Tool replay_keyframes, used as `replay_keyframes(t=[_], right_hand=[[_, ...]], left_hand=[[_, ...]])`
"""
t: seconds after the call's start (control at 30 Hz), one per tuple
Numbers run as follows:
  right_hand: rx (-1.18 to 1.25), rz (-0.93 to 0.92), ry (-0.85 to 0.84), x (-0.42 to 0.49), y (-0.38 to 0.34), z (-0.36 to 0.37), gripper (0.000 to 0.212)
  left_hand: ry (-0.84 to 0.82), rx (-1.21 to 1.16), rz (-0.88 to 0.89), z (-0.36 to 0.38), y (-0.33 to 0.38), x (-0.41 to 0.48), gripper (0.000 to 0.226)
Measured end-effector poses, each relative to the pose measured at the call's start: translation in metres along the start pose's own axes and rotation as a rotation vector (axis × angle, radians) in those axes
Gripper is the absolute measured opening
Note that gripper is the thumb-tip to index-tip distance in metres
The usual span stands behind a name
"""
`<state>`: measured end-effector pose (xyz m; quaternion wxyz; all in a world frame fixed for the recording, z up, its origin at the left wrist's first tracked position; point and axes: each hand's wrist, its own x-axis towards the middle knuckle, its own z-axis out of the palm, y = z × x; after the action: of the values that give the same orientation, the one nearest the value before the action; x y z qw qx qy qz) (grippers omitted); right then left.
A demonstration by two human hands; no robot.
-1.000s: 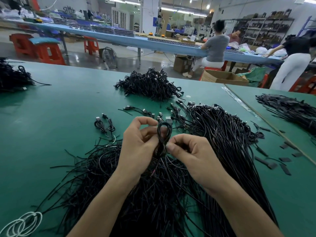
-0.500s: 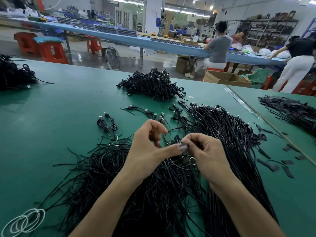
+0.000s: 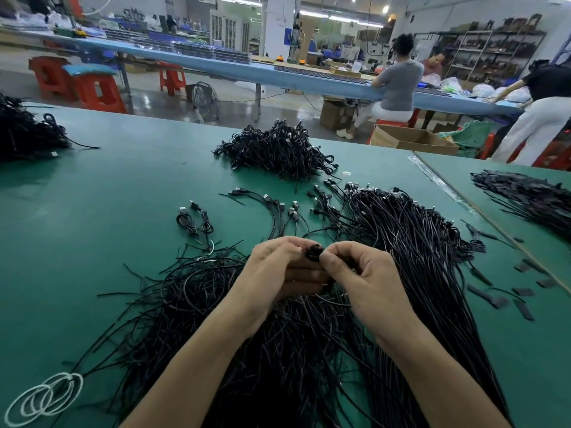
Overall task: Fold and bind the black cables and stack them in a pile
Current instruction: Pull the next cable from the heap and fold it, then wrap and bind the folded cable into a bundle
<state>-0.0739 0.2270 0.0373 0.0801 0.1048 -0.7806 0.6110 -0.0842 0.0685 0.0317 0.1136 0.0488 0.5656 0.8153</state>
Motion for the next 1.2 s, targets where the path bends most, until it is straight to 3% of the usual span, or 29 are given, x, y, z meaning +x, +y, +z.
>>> replay_keyframes(t=[0.1,0.3,0.37,0.5,0.63,0.83,0.9,0.97,1.03,1.1,1.2], right_hand=[[0.006,0.028,-0.046,-0.001,0.001,-0.001,0.012],[0.045,0.114,-0.044,-0.005,0.007,0.000,0.008],[-0.020,0.159,-0.030,-0.006,0.013,-0.002,0.008],[-0.030,0.286,-0.063,-0.012,0.026,-0.006,0.010],[-0.084,0.336,-0.128,-0.017,0.031,-0.010,0.013],[-0.129,0.357,-0.178,-0.018,0.033,-0.013,0.014],[-0.135,0.348,-0.192,-0.017,0.032,-0.013,0.014],[-0.128,0.340,-0.200,-0.017,0.031,-0.010,0.014],[-0.121,0.335,-0.213,-0.017,0.029,-0.006,0.015],[-0.116,0.333,-0.224,-0.018,0.027,-0.003,0.014],[-0.136,0.328,-0.223,-0.019,0.027,-0.003,0.014]], left_hand=[[-0.020,-0.030,-0.036,0.000,0.002,-0.002,0.041],[-0.008,0.229,0.168,-0.006,0.000,0.000,0.026],[0.109,0.421,0.255,-0.018,0.000,0.011,0.026],[0.539,0.867,0.369,-0.065,0.003,0.061,0.031],[0.702,1.111,0.244,-0.124,0.000,0.113,0.034],[0.586,1.476,-0.175,-0.168,-0.023,0.141,0.048],[0.649,1.489,-0.143,-0.160,-0.027,0.137,0.052],[0.725,1.549,0.075,-0.143,-0.025,0.134,0.050],[0.630,1.573,0.234,-0.121,-0.023,0.134,0.031],[0.486,1.595,0.155,-0.102,-0.027,0.137,0.021],[0.352,1.716,-0.109,-0.089,-0.038,0.141,0.028]])
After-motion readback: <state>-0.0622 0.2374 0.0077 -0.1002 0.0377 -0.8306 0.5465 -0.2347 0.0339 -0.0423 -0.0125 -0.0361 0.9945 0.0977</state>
